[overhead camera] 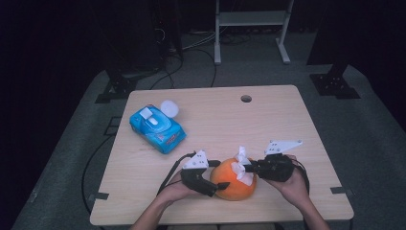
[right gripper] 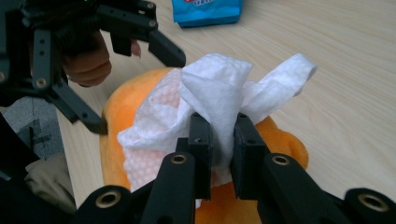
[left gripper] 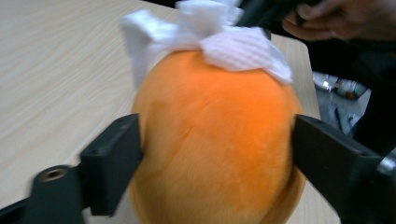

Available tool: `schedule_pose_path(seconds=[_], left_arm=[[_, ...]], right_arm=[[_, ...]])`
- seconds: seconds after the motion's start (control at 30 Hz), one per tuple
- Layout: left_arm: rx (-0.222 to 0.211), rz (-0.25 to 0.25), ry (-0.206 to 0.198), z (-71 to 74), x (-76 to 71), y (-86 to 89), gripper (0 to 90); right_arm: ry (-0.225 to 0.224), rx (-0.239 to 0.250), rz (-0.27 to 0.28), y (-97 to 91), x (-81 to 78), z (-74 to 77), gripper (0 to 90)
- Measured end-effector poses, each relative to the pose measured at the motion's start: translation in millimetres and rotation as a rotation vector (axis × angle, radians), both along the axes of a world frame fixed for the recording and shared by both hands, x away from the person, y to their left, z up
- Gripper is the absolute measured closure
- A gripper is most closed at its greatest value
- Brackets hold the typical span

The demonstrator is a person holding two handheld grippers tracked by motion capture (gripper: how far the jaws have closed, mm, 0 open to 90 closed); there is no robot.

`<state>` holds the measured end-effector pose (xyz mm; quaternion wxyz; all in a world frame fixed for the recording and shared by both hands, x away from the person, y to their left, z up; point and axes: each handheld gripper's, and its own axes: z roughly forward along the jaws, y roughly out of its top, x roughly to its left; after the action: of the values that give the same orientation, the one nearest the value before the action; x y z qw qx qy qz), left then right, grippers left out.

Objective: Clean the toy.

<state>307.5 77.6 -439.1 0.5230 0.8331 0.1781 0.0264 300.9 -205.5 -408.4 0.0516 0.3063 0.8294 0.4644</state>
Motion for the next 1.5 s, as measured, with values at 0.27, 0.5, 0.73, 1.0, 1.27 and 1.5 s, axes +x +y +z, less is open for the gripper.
schedule_pose_path(seconds=[0.27, 0.5, 0.73, 1.0, 1.27, 1.5], left_arm=[[0.0, -0.005, 0.101, -9.6, 3.7, -4.7, 23.0], [0.032, 0.016, -0.229, 13.6, -7.9, -3.3, 36.3], [0.04, -0.016, -0.172, 0.2, -5.9, 2.2, 35.0], [-0.004, 0.005, -0.057, -1.1, 2.5, 3.3, 15.6], [0.068, -0.002, -0.171, 11.4, -13.0, -11.9, 30.0], [0.039, -0.001, -0.137, 9.5, -11.0, -10.4, 24.4]], right_arm=[[0.003, 0.005, 0.008, -2.8, -4.7, 0.6, 79.3], [-0.08, 0.066, -0.028, -6.2, -10.6, 20.3, 79.6], [-0.084, 0.037, 0.028, 12.8, -11.6, 14.1, 79.3], [-0.028, 0.014, -0.017, -4.8, -5.0, 2.6, 79.4], [-0.116, 0.027, 0.024, 13.4, -18.4, 19.4, 79.3], [-0.106, 0.013, 0.028, 17.1, -15.9, 18.1, 79.3]])
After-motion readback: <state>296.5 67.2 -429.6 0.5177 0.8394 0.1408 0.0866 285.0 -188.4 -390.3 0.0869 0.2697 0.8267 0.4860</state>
